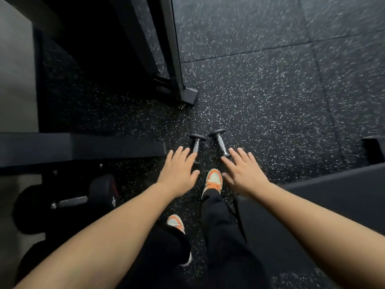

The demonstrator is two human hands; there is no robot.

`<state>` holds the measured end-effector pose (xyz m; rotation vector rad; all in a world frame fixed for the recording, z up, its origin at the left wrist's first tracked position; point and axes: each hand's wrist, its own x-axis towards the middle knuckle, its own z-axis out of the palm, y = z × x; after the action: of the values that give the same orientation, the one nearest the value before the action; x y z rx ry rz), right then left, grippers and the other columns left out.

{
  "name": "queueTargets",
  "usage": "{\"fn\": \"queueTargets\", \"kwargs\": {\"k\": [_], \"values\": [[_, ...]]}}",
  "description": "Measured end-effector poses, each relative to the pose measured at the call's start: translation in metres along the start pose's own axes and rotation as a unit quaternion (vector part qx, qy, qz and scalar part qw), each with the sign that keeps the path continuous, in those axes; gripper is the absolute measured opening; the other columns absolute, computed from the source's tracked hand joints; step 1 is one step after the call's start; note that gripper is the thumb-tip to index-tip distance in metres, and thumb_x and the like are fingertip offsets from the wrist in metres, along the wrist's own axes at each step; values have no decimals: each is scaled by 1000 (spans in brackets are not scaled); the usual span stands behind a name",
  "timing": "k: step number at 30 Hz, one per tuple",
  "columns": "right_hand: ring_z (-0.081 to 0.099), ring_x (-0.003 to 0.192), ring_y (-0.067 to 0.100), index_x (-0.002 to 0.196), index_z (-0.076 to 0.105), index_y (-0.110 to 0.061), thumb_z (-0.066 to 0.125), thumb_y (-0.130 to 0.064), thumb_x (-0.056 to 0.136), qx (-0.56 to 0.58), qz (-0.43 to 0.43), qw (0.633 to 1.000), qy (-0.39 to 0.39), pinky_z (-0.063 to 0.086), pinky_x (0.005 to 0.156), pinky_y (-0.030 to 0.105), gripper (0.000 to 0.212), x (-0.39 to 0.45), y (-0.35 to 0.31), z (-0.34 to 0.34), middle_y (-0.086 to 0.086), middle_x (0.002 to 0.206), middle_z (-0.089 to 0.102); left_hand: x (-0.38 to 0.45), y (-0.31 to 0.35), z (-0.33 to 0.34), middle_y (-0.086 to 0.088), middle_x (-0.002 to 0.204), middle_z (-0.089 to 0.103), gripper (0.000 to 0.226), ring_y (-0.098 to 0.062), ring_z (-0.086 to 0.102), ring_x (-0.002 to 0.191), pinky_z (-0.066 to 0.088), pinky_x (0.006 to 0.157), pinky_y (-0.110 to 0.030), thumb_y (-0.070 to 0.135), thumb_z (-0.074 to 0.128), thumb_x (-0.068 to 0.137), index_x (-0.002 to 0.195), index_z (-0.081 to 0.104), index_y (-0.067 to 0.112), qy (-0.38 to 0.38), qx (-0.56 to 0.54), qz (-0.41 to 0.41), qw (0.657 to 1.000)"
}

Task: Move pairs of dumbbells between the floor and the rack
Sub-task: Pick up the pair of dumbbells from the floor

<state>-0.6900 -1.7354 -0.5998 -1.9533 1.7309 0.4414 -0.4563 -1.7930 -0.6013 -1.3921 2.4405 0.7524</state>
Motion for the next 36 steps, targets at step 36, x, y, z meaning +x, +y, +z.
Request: {"fn": "queueTargets", "kwargs": {"k": [36], "values": [[57,82,31,117,41,-19,60,-55,87,402,326,855,30,42,71,39,50,460,165,399,2,93,59,426,-148,455,-20,93,70,66,-44,67,85,54,82,-50,74,51,82,114,54,16,1,-375,-381,845]]}}
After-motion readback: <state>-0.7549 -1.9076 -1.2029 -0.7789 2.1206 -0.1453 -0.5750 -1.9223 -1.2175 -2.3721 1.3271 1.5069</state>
